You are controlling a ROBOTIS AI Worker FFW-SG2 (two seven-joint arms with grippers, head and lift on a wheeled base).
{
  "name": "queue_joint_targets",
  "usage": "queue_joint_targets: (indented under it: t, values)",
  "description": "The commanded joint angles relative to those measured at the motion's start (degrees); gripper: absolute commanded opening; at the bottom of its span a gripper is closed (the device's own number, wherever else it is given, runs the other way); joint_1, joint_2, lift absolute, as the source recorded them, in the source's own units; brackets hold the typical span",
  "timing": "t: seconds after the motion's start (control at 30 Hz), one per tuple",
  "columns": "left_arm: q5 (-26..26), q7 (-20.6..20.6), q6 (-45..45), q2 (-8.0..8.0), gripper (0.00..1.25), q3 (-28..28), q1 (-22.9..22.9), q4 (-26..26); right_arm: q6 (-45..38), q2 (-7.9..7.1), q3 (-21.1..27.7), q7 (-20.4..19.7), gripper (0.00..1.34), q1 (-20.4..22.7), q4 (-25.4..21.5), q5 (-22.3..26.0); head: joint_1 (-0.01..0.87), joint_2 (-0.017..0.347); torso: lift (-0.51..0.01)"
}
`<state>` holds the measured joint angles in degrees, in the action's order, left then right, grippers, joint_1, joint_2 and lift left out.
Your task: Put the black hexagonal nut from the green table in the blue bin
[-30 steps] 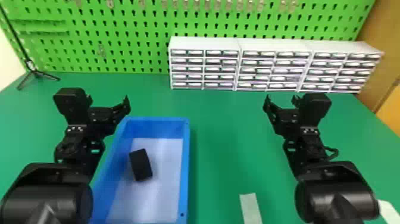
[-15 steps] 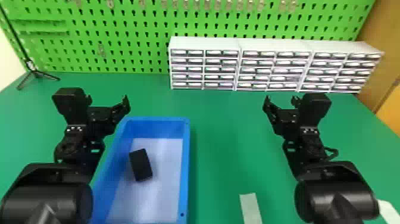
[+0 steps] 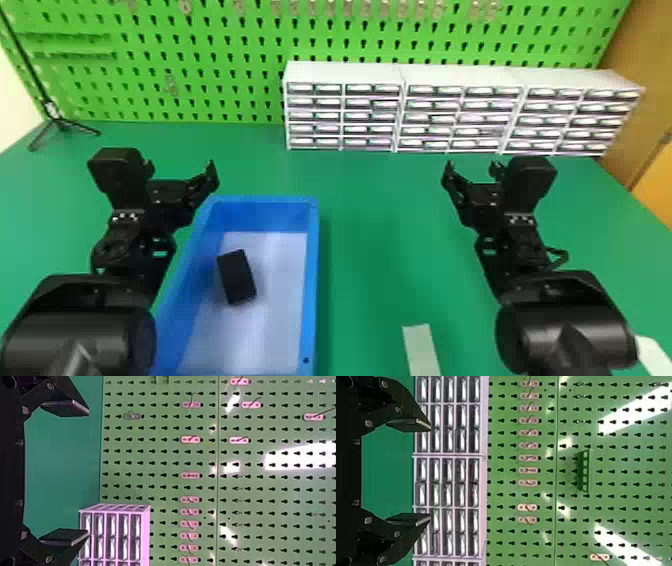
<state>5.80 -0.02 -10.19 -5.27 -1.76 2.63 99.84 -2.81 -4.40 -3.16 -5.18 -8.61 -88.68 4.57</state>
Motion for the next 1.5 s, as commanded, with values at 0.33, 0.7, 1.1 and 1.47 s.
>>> queue_joint_targets:
  t: [0.33, 0.7, 1.1, 1.47]
  values:
    - [0.1, 0.0, 0.0, 0.00, 1.05, 0.0, 0.0, 0.0, 0.0, -0.17, -0.3, 0.0, 0.87, -0.1, 0.0, 0.3, 0.686, 0.028, -0.096]
    - [0.0, 0.0, 0.0, 0.00, 1.05, 0.0, 0.1, 0.0, -0.1, -0.34, -0.5, 0.0, 0.87, -0.3, 0.0, 0.4, 0.686, 0.028, -0.096]
    - [0.1, -0.1, 0.0, 0.00, 1.05, 0.0, 0.1, 0.0, -0.4, -0.43, -0.6, 0.0, 0.87, -0.3, 0.0, 0.8, 0.686, 0.028, -0.096]
    - [0.1, 0.0, 0.0, 0.00, 1.05, 0.0, 0.0, 0.0, -0.4, -0.34, -0.4, 0.0, 0.87, -0.3, 0.0, 0.8, 0.686, 0.028, -0.096]
